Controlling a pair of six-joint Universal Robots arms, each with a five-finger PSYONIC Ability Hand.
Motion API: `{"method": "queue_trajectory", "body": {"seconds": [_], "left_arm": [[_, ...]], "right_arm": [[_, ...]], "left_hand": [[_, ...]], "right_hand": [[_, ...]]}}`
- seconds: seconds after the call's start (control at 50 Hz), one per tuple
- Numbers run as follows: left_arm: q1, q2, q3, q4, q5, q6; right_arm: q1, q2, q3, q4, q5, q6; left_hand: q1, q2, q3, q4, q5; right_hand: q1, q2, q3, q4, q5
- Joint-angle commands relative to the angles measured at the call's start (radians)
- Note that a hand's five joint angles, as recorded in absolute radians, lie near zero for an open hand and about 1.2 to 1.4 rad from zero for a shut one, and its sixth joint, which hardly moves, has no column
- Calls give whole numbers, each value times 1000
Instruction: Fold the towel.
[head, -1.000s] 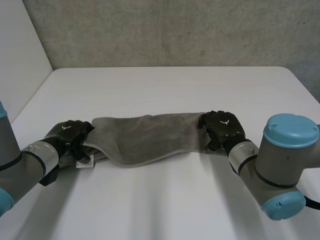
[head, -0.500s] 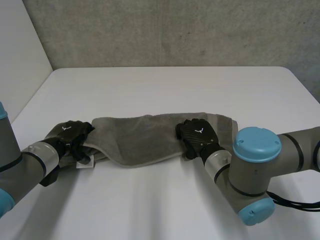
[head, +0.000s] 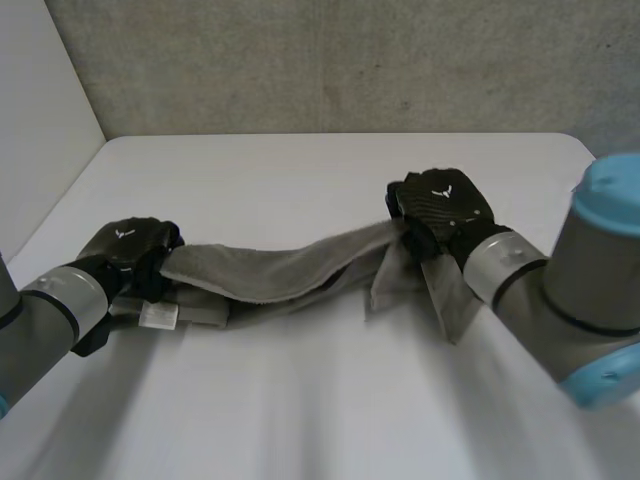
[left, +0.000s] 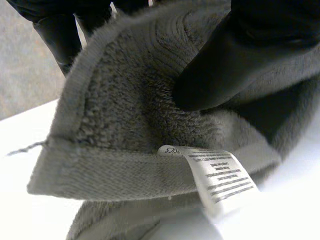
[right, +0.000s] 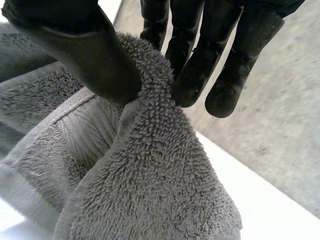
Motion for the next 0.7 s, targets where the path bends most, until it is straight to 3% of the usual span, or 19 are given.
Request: {"method": "queue_trajectory", "body": {"seconds": [0.02, 0.06, 0.1, 0.38, 0.52, 0.7], "left_arm": [[-18, 49, -29, 8, 35, -52], [-21, 48, -40, 18, 35, -61], [-23, 40, -40, 19, 35, -61], [-35, 3, -39, 22, 37, -61], [-34, 3, -40, 24, 37, -61], [-31, 2, -42, 24, 38, -61]], "right_arm": [[-39, 37, 18, 222, -71, -121], [-48, 62, 32, 229, -69, -141], [-74, 91, 70, 212, -61, -164], [-82, 85, 140, 92, -14, -163], [-85, 67, 173, 62, 38, -174], [-133, 10, 239, 13, 38, -174]], "left_hand": [[-28, -91, -127, -114, -256], [-28, -91, -127, -114, -256], [-28, -91, -127, -114, -256], [-28, -91, -127, -114, -256], [-28, -91, -127, -114, -256], [-28, -91, -127, -114, -256]], "right_hand": [[-145, -119, -151, -163, -151], [-208, -181, -213, -226, -214], [-445, -418, -450, -463, -451], [-669, -642, -674, -686, -675], [-930, -903, -935, -947, -935], [-942, -915, -947, -959, -948]]}}
